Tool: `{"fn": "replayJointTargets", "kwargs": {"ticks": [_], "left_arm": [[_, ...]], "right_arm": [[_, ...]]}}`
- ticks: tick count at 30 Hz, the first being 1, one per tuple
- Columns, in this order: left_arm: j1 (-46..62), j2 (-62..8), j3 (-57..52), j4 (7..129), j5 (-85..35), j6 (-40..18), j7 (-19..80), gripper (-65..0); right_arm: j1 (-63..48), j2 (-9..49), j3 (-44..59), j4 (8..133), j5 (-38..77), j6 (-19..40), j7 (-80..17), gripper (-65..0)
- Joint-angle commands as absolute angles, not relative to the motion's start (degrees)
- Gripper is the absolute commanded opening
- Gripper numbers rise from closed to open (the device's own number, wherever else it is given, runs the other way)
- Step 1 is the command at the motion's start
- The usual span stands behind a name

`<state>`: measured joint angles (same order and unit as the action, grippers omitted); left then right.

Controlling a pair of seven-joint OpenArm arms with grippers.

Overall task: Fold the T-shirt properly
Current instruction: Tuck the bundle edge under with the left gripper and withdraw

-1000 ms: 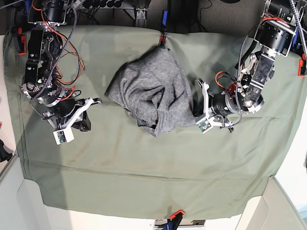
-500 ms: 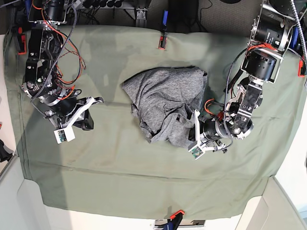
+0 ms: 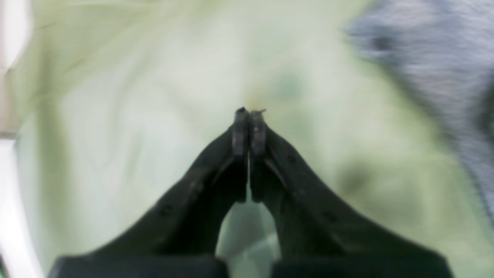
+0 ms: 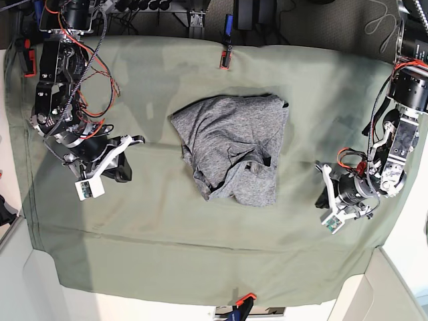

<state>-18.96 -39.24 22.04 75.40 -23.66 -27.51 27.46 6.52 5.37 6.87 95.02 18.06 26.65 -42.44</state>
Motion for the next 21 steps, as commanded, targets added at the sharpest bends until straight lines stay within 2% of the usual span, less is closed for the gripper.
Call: {"fn": "replayJointTargets", "kwargs": {"ticks": [1,7,10,15,21], "left_arm": [[-18.52,-40.91,20.18,80.16,-25.12,-27.64,26.57,-62.9],[-0.45,-40.07,11.07,109.4,-26.5,-27.66,29.02,-63.9],[6.09,-39.35,10.28,117.91,-26.33,-27.7,29.32,-63.9],[8.47,-34.41,11.35,115.13,-24.12,-30.7,27.81,-64.0],[4.97,-28.45,11.35,101.95,-25.3,-34.37,26.74,-63.9]], "right_arm": [[7.75,5.54,6.98,95.92,18.9,26.83,-40.66,-65.0],[7.57,5.54,6.98,95.77,18.35,27.05,-40.73,-65.0],[7.6,5.54,6.98,95.24,18.44,27.05,-40.64,-65.0],[7.57,5.56,7.01,93.47,16.93,27.03,-40.73,-65.0],[7.07,5.54,7.01,92.86,17.02,27.05,-40.75,-65.0]]}}
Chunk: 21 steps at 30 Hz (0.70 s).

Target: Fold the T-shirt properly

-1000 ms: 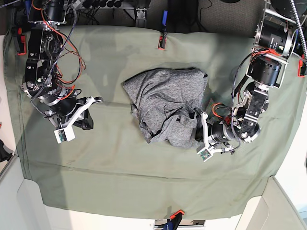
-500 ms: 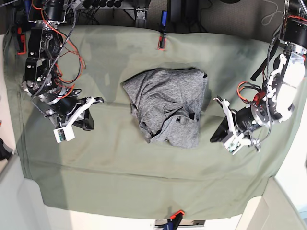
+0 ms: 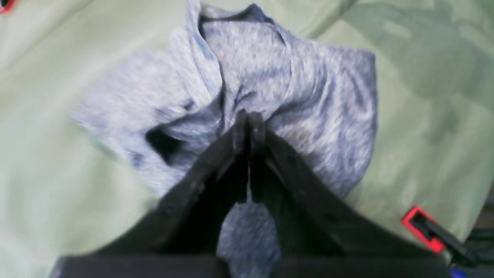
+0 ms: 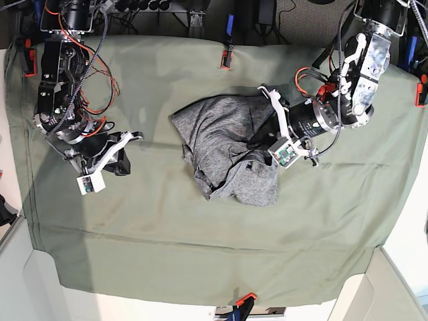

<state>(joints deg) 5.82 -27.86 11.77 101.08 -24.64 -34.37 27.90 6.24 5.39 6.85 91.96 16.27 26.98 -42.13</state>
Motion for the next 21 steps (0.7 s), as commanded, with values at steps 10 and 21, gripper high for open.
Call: {"fn": "replayJointTargets", "kwargs": {"ticks": [10,21], "left_arm": [[-11.81,-26.46,11.33,81.19,-24.62,-34.33,24.03,-63.9],[-13.76,-32.36,11.27,78.89,-31.73,-36.75,28.73,-63.9]], "right_arm": [[5.82,5.54,7.01,92.86,17.15,27.03,-40.8,-65.0],[5.76,5.65,7.01,92.86,16.91,27.03,-40.8,-65.0]]}}
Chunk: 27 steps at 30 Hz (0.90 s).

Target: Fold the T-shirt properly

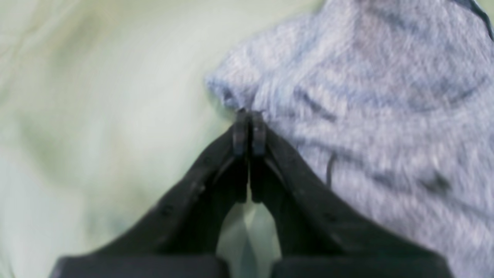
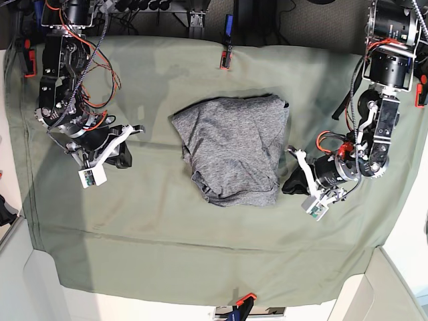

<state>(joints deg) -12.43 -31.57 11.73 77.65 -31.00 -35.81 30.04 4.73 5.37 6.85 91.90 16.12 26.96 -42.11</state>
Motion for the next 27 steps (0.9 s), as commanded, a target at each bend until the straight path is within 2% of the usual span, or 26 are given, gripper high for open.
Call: {"fn": "replayJointTargets", "kwargs": {"ticks": [1,2,8,14,21,27], "left_arm": [[-12.69,-33.54,11.22,80.18,-34.3,-38.61,29.58,-63.9],[-11.29,-34.74,11.22,81.93,-36.49,-40.0,30.59,-63.9],[1.76,-42.28,9.19,96.09,-39.99,-40.0,33.3,-63.9],[21.89,-43.31,-5.91,108.4,-40.05,-40.0,36.01,-63.9],[42.92,-38.22,-20.88,111.66,-39.24,-40.0,36.05,-63.9],[55.2,-32.93,-22.46,107.22,-35.14,-40.0,35.62,-63.9]], "right_arm": [[5.58,5.78,7.01,92.88,16.97,27.14,-40.77,-65.0],[5.41,5.91,7.01,92.88,16.97,27.66,-40.97,-65.0],[3.92,6.2,7.44,93.73,17.65,28.93,-44.82,-65.0],[-4.95,10.07,10.28,101.75,22.44,28.91,-47.11,-65.0],[-19.68,14.66,17.32,107.61,28.36,28.93,-49.71,-65.0],[-34.54,15.53,21.74,107.87,34.87,28.95,-50.54,-65.0]]}}
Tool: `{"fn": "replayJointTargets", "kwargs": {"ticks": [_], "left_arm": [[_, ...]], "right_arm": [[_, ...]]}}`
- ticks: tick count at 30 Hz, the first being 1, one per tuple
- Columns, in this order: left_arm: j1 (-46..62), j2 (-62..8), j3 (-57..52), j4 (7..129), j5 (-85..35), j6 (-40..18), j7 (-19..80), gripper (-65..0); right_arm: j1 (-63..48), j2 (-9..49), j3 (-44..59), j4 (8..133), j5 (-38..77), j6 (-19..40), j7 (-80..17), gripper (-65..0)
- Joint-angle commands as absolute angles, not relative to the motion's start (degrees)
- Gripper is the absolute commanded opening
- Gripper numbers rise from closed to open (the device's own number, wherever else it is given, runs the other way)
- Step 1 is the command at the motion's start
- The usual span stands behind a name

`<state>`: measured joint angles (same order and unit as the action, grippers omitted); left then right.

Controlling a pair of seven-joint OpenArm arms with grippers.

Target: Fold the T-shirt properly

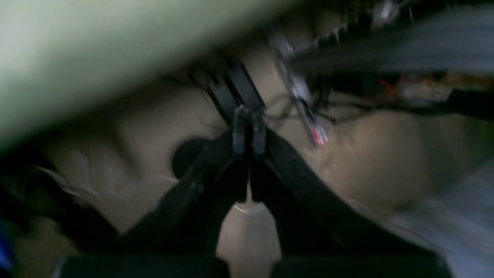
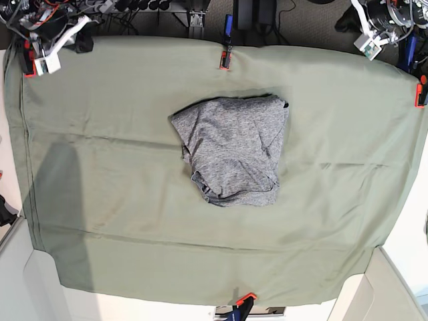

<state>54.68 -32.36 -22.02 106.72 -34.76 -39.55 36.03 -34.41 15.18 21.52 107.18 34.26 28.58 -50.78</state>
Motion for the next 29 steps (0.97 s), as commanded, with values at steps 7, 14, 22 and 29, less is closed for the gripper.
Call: {"fn": "replayJointTargets", "kwargs": {"ticks": [7,14,22,29], "left_arm": [[56.21,-28.29,-21.04,94.19,-31.29,-40.0,33.65,-63.9],[45.3,-28.29,-5.98,72.47,-13.8,-31.94,20.08,-63.9],[17.56,-26.22,21.71,34.57,-10.55,-22.61,16.91,-64.0],[8.56,-19.59,29.78,24.71,-11.55,-25.08,20.49,-64.0]], "right_arm": [[-45.47,15.25,21.52,102.52,33.21,28.95,-46.3,-65.0],[-42.87,15.22,20.58,85.67,31.79,28.91,-45.12,-65.0],[-29.85,15.22,10.9,64.42,22.72,24.62,-53.17,-65.0],[-17.69,14.72,2.92,52.12,20.75,24.16,-54.52,-65.0]]}}
